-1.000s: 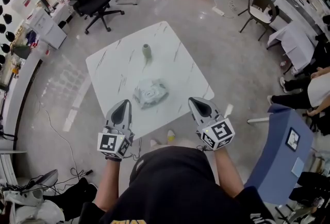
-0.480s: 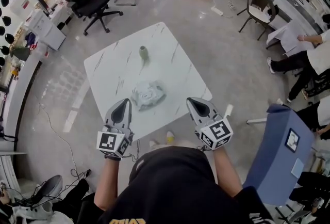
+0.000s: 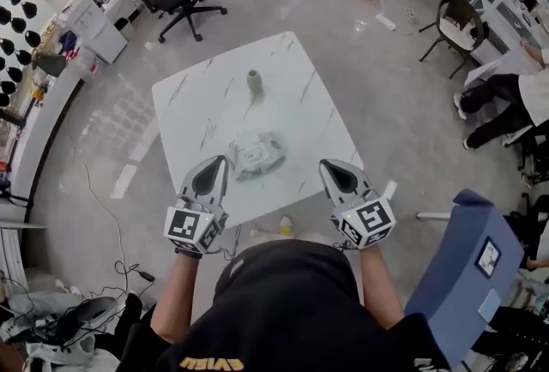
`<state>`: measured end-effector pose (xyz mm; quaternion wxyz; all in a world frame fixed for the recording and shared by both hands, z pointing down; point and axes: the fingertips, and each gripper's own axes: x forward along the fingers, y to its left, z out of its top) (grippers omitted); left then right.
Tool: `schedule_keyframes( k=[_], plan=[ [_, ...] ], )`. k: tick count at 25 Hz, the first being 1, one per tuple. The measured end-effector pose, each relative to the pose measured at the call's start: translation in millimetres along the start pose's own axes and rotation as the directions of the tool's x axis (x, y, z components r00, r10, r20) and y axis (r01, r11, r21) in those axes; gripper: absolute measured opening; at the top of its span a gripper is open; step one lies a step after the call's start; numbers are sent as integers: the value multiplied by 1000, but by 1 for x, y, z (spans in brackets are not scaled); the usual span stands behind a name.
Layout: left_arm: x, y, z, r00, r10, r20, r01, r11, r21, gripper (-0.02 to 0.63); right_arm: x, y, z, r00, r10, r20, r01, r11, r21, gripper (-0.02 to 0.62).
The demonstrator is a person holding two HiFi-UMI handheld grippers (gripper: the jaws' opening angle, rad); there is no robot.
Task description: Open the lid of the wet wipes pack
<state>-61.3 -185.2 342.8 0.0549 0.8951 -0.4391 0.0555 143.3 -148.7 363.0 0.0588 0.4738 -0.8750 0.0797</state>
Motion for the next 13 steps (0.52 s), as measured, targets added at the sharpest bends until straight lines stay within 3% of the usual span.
schedule_keyframes(
  k=[13],
  plan=[
    [39, -1, -5, 1000, 15, -17, -14, 997, 72, 17, 24, -34, -5, 999, 42, 18, -42, 999, -12, 1]
  ],
)
